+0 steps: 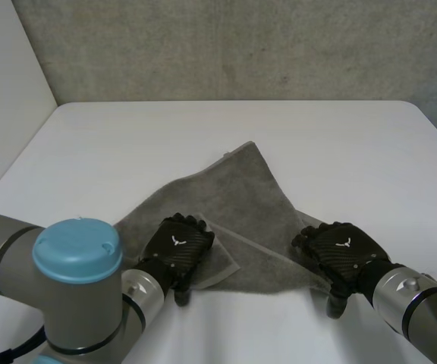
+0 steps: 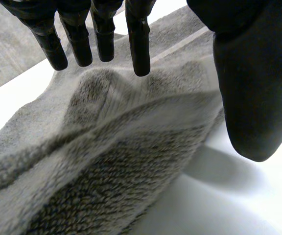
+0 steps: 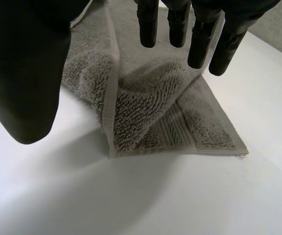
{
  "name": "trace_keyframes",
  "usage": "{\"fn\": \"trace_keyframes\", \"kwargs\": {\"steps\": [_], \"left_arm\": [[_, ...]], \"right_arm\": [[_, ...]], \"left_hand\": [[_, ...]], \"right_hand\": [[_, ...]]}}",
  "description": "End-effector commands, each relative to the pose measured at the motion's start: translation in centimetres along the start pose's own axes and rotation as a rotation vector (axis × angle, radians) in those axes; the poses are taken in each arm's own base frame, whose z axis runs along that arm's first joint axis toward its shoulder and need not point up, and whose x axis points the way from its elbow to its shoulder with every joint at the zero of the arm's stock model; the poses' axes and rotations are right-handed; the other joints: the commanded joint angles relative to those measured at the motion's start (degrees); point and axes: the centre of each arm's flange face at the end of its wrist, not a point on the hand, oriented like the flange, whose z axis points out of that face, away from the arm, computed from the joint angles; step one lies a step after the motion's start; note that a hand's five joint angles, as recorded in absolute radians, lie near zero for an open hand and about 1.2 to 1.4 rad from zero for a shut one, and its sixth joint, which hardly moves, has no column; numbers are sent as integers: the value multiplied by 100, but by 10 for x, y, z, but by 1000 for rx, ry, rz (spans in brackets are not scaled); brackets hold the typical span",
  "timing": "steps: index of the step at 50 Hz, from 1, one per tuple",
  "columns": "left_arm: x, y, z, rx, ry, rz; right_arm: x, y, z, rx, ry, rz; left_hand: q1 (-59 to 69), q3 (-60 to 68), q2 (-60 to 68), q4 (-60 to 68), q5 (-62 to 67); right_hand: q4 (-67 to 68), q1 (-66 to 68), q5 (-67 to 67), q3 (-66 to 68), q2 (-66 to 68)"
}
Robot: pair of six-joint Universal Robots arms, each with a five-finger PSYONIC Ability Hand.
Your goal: Fold the towel.
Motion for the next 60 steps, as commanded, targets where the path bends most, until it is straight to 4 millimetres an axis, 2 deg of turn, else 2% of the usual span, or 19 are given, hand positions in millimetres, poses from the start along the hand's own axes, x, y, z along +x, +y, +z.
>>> {"fn": "trace_keyframes", "kwargs": {"steps": [1,3,8,14,16,19,21,25,26,27,29,30,32,36,39,43,54,56,60], "left_arm": [[-1,8,12,-27,-12,59],[-2,9,14,-31,-19,73],[-5,12,19,-30,-44,95],[-6,11,19,-30,-49,94],[-8,7,18,-19,-59,93],[-12,5,18,-16,-69,88],[-24,-6,16,8,-110,73],[-35,-20,9,49,-148,56],[-39,-27,5,69,-162,52],[-39,-27,5,69,-162,52],[-51,-45,-7,130,-202,26],[-51,-45,-7,130,-202,26],[-65,-66,-20,209,-239,-39],[-77,-78,-30,262,-262,-127],[-90,-86,-40,282,-284,-200],[-105,-82,-45,248,-280,-277],[-116,-55,-38,164,-163,-453],[-119,-40,-27,110,-159,-477],[-122,-31,-18,79,-159,-489]], "right_arm": [[-1,3,7,26,16,-6],[0,4,9,27,16,-4],[0,7,15,19,14,15],[-2,15,21,-12,-2,26],[-3,18,25,-26,-13,28],[-2,15,26,-20,-12,29],[4,8,27,3,4,24],[11,-11,19,56,31,13],[16,-28,6,105,54,0],[16,-28,6,105,54,0],[25,-52,-14,166,83,-2],[26,-52,-14,166,83,-2],[35,-62,-21,160,80,5],[42,-72,-30,128,43,24],[59,-81,-36,106,55,36],[82,-88,-41,68,84,-28],[82,-71,-25,-95,-4,-160],[82,-66,-18,-115,-21,-156],[84,-65,-10,-119,-32,-149]], "left_hand": [[-208,48,-191,20,20],[11,267,29,239,239],[1722,1978,1740,1950,1950],[3341,3598,3359,3569,3570],[4262,4518,4279,4490,4490],[4519,4775,4537,4747,4747],[4636,4892,4654,4864,4865],[5141,5398,5159,5369,5370],[5291,5547,5309,5519,5520],[5293,5549,5310,5521,5521],[5293,5549,5311,5521,5522],[5293,5549,5310,5521,5521],[5360,5616,5378,5588,5588],[5343,5599,5361,5571,5572],[5343,5599,5361,5571,5572],[5343,5599,5361,5571,5572],[5259,5515,5277,5487,5488],[5259,5515,5277,5487,5488],[5276,5532,5294,5504,5504]], "right_hand": [[-358,-309,-376,-326,-350],[-333,-284,-351,-301,-325],[223,271,204,255,230],[2073,2121,2054,2105,2081],[3846,3894,3827,3878,3853],[4798,4846,4779,4830,4806],[6633,6681,6614,6665,6641],[6642,6691,6624,6674,6650],[6642,6691,6624,6674,6650],[6642,6691,6624,6674,6650],[6642,6691,6624,6674,6650],[6642,6691,6624,6674,6650],[6642,6691,6624,6674,6650],[6642,6691,6624,6674,6650],[6642,6691,6624,6674,6650],[6642,6691,6624,6674,6650],[6642,6691,6624,6674,6650],[6642,6691,6624,6674,6650],[6642,6691,6624,6674,6650]]}}
